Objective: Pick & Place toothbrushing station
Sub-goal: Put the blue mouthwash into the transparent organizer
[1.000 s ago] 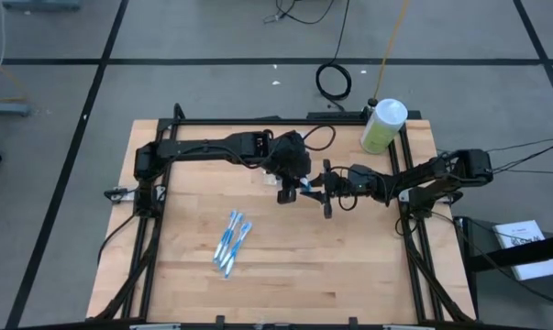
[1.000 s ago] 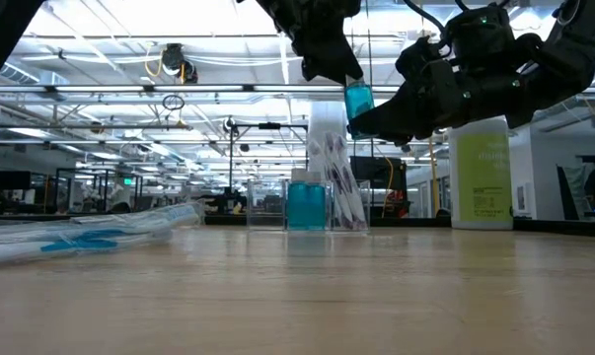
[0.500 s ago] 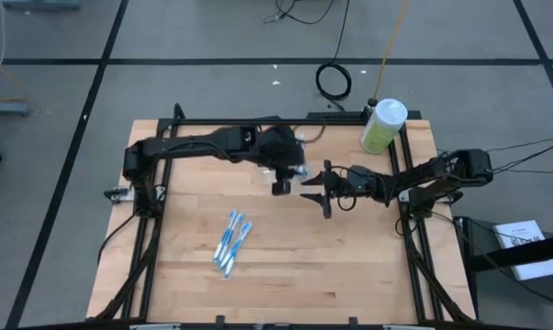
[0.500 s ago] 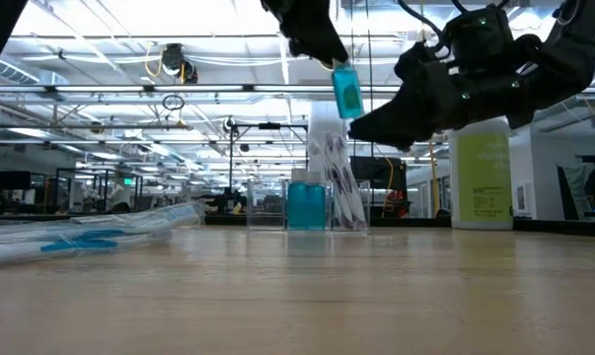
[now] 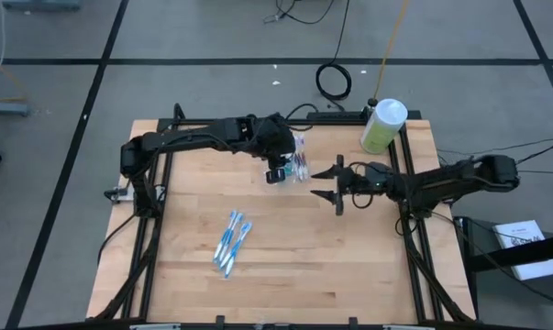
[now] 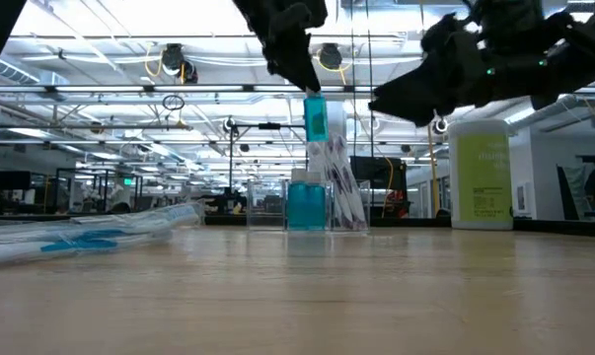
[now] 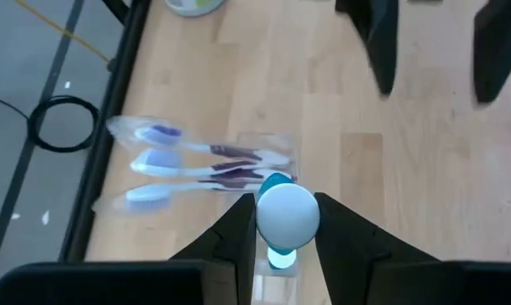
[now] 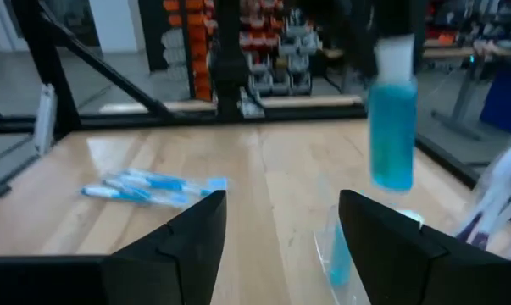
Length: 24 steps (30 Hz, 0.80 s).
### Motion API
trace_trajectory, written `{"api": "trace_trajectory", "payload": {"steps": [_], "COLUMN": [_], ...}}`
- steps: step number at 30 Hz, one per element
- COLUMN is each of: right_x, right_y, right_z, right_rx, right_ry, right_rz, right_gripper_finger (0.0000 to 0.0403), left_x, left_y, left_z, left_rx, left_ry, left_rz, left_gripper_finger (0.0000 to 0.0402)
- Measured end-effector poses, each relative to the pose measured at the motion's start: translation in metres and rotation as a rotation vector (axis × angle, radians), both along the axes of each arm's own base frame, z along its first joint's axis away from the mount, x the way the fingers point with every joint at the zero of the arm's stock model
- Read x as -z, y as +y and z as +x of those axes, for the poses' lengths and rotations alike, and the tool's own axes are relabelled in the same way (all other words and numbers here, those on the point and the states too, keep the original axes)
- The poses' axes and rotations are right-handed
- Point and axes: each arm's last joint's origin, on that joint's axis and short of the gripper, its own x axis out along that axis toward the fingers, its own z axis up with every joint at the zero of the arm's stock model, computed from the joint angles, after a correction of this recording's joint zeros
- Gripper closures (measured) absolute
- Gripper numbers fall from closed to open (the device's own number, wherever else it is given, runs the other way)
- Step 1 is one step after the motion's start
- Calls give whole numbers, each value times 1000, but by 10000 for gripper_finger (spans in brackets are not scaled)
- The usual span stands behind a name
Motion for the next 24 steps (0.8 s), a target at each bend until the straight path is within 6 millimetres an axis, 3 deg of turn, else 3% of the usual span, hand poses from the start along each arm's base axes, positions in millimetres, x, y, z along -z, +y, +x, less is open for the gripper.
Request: {"api": "trace_trajectory", "payload": {"steps": [10,24], "right_x": [-4,-5], "right_y": [3,4], "right_z": [-30,-33], "right_rx": [1,1], "right_ry": [-85,-95], "right_rz": [-15,-20], "right_gripper_finger": [181,182], "left_x": [25,42], "left_y": [8,9], "left_z": [0,-1], "left_rx": [52,190], "left_ry": [13,31], "left_rz": [-20,17], "left_gripper_finger": [302,302]}}
